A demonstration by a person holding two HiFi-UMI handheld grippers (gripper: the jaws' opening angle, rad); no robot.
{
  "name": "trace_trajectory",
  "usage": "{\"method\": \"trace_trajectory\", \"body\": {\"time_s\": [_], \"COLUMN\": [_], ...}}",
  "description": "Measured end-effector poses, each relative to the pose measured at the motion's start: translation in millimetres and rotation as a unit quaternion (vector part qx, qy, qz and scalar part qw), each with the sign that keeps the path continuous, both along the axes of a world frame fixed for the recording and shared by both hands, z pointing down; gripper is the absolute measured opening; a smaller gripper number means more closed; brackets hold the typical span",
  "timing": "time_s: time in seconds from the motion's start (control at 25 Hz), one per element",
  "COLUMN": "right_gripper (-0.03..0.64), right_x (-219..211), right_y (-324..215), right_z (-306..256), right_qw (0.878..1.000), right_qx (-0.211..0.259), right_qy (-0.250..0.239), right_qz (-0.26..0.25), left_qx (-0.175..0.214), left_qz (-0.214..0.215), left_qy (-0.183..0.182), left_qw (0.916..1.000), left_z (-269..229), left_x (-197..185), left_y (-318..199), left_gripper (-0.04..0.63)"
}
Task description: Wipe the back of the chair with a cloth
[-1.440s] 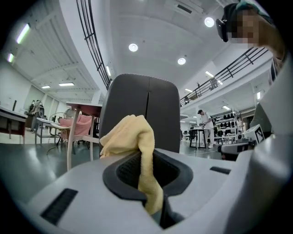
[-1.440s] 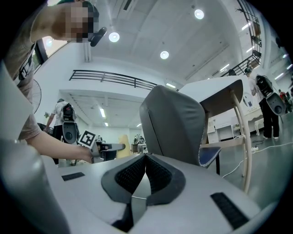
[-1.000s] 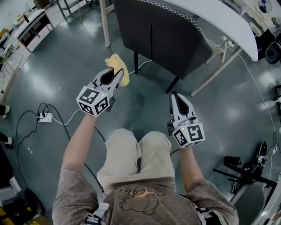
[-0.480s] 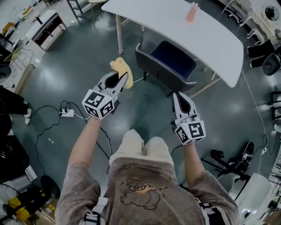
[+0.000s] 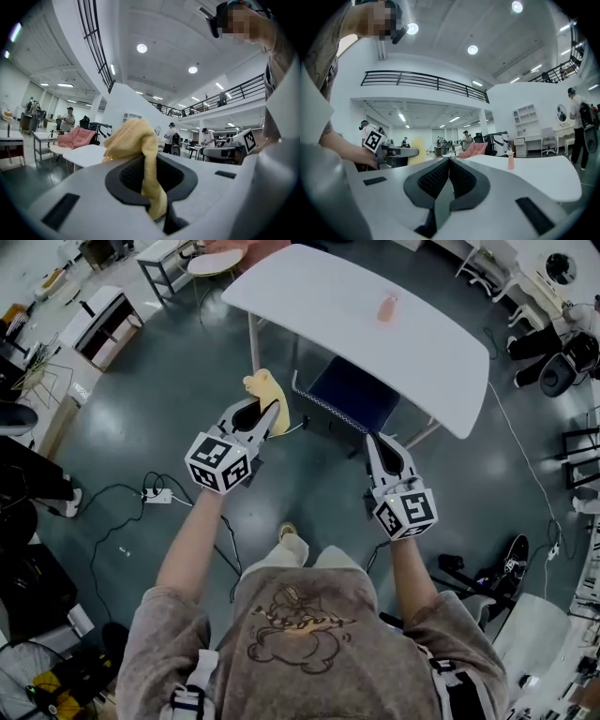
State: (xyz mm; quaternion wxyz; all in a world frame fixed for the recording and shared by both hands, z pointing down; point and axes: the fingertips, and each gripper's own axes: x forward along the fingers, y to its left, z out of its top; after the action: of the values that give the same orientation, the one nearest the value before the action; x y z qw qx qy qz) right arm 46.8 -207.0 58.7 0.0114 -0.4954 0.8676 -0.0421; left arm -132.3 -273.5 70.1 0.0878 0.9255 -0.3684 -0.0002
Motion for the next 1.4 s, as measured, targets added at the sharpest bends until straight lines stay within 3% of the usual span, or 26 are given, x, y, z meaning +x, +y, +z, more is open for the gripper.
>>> {"method": "trace_trajectory", "body": {"time_s": [0.52,0.92,1.4], "right_gripper": [0.025,0.025,0.025], "right_x": [13.3,5.4,10.9], "right_y": [-16.5,-10.7,4.4], "right_z": [-18.6,16.0,47.8], "right_qw": [1.000,0.999,0.998], "right_qx": [-0.002,-0.038,-0.057], "right_qy": [-0.006,-0.016,-0.005], "right_qz": [0.005,-0.021,-0.031], "left_qx": [-0.013,-0.026,-0.018], "left_qz": [-0.009,-0.057,-0.099], "left_qy": [0.011,0.025,-0.013], "left_qw": [0.9998,0.9977,0.9948], "left_z": [-12.1,14.3,58.9], "left_x": [-7.2,-6.1,-9.4], "left_y": [8.7,25.9,74.7], "left_gripper": [0.051,0.051,0.051]}}
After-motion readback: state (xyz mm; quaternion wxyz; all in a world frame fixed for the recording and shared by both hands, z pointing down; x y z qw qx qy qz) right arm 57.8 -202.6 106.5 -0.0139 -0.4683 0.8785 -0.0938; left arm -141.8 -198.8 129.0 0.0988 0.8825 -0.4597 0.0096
